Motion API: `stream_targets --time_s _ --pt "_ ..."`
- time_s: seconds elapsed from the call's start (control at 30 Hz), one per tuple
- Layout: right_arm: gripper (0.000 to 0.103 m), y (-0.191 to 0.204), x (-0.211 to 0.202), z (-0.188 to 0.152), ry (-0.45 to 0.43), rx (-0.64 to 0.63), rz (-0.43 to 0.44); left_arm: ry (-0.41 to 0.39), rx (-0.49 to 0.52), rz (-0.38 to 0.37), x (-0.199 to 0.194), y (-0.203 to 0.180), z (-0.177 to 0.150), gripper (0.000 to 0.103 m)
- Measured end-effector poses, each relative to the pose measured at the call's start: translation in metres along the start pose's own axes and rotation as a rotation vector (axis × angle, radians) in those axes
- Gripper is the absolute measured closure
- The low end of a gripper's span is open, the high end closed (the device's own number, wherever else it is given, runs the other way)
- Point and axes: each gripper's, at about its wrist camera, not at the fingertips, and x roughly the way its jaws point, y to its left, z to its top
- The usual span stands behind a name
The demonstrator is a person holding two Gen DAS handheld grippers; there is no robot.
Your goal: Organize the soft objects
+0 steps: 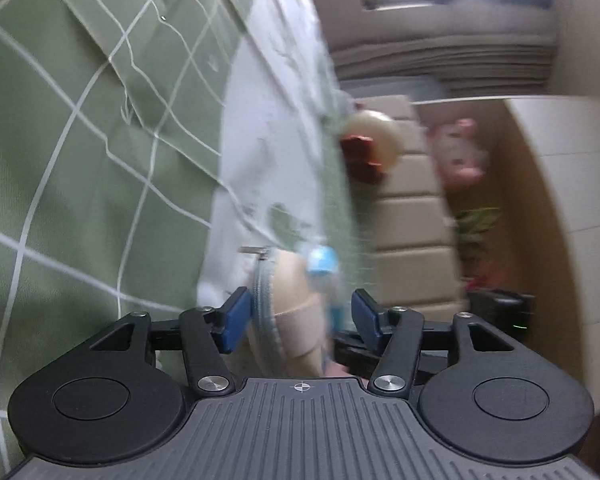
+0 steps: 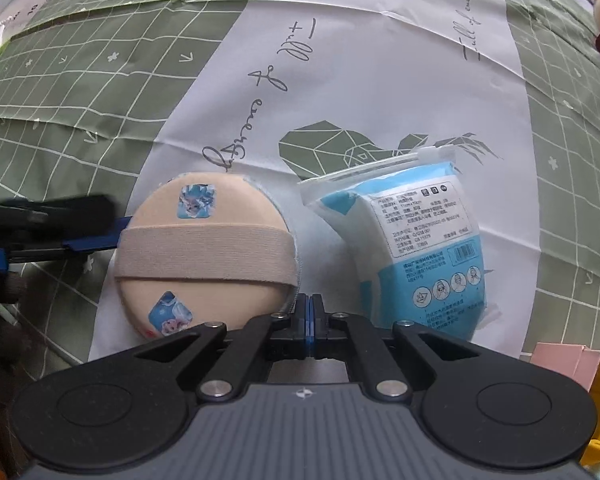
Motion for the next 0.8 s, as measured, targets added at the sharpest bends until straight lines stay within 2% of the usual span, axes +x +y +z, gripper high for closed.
stream_targets --time_s 0.13,0.2,0.33,0.37,0.4,0.47,0.5,0.53,0.67,0.8 --pt "0.100 0.006 0.002 0.001 0.003 -0.027 -0.042 0.025 0.040 -0.024 -0.002 0.007 -0.004 0.048" --pt "0.100 0.007 0.002 0.002 0.003 -0.034 -0.054 0.024 0.026 -0.051 -0.003 0.009 -0.003 0.042" --pt "0.100 0.006 0.001 0.002 -0.006 -0.039 -0.041 0.004 0.014 -0.126 -0.004 0.010 -0.006 0.022" --pt "0.100 0.006 -0.001 0.001 -0.014 -0.047 -0.031 -0.007 0.014 -0.145 -0.004 0.011 -0.005 0.020" --pt "0.100 0.007 -0.003 0.000 -0.023 -0.058 -0.021 -0.021 0.025 -0.152 -0.005 0.011 -0.007 0.021" --pt "0.100 0.009 -0.004 -0.001 -0.026 -0.077 -0.013 -0.037 0.065 -0.093 -0.007 0.010 -0.010 0.041" --pt "0.100 0.011 -0.003 -0.002 -0.026 -0.087 -0.008 -0.044 0.080 -0.053 -0.008 0.009 -0.011 0.044" --pt "0.100 0.013 -0.002 -0.002 -0.021 -0.088 -0.001 -0.056 0.080 -0.048 -0.010 0.010 -0.012 0.043" --pt "0.100 0.017 -0.002 0.001 -0.007 -0.041 0.064 -0.104 0.005 -0.131 -0.028 0.020 -0.014 0.038" --pt "0.100 0.023 -0.003 -0.001 -0.007 0.021 0.185 -0.117 -0.031 -0.134 -0.034 0.029 -0.010 0.049"
